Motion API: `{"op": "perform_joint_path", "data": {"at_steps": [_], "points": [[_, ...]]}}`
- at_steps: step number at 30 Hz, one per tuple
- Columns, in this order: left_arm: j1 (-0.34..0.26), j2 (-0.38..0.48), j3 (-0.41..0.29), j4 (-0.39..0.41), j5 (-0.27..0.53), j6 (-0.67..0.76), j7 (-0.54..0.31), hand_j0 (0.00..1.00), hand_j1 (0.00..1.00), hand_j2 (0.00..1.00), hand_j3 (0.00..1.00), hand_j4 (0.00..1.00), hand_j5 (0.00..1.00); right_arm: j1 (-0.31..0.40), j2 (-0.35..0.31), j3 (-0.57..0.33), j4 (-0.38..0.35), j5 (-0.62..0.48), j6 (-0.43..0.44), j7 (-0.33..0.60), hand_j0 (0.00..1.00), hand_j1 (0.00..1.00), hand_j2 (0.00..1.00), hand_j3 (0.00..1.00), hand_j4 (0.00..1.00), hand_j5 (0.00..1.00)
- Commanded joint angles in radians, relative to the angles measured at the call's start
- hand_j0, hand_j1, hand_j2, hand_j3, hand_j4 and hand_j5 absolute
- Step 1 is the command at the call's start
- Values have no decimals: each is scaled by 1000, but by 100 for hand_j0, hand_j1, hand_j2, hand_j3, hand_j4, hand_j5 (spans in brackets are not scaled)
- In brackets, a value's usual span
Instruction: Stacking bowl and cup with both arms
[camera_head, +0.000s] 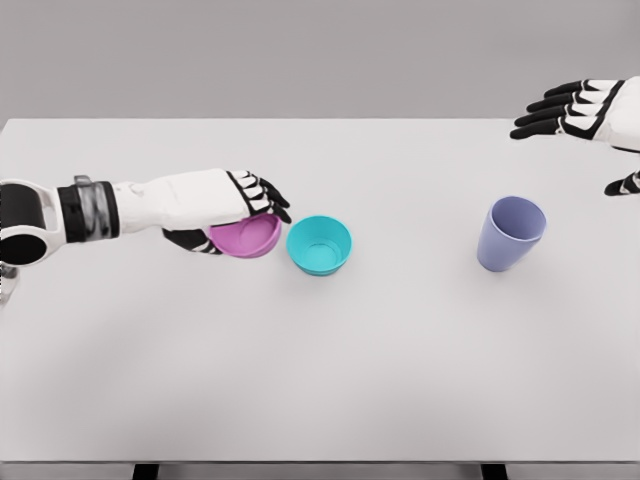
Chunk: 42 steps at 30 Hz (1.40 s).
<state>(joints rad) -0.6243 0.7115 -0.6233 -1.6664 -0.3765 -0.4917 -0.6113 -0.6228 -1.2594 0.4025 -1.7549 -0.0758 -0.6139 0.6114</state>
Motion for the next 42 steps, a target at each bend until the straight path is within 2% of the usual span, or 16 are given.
{"op": "perform_joint_path", "data": {"at_steps": [1, 17, 24, 28, 39, 42], "points": [[-2, -13, -19, 1, 5, 5, 0, 66, 66, 66, 66, 66, 66, 0, -3, -4, 0, -5, 3, -1, 100, 100, 100, 100, 100, 100], [-35, -89, -44, 13, -32, 9, 0, 65, 65, 65, 65, 65, 65, 6, 9, 2, 0, -4, 3, -1, 100, 100, 100, 100, 100, 100], [-40, -121, -50, 30, -47, 9, 0, 65, 65, 65, 65, 65, 65, 11, -52, 4, 0, -4, 3, -1, 100, 100, 100, 100, 100, 100], [-40, -153, -50, 42, -73, 9, 0, 65, 65, 65, 65, 65, 65, 15, -48, 4, 0, -7, 3, -1, 100, 100, 100, 100, 100, 100], [-81, -234, -88, 145, -84, 9, 0, 66, 66, 66, 66, 66, 66, 3, -52, -5, 0, -9, 3, -1, 100, 100, 100, 100, 100, 100], [-94, -245, -105, 174, -85, 9, 0, 66, 66, 66, 66, 66, 66, 29, -48, 7, -2, -9, 3, -1, 100, 100, 100, 100, 100, 100]]}}
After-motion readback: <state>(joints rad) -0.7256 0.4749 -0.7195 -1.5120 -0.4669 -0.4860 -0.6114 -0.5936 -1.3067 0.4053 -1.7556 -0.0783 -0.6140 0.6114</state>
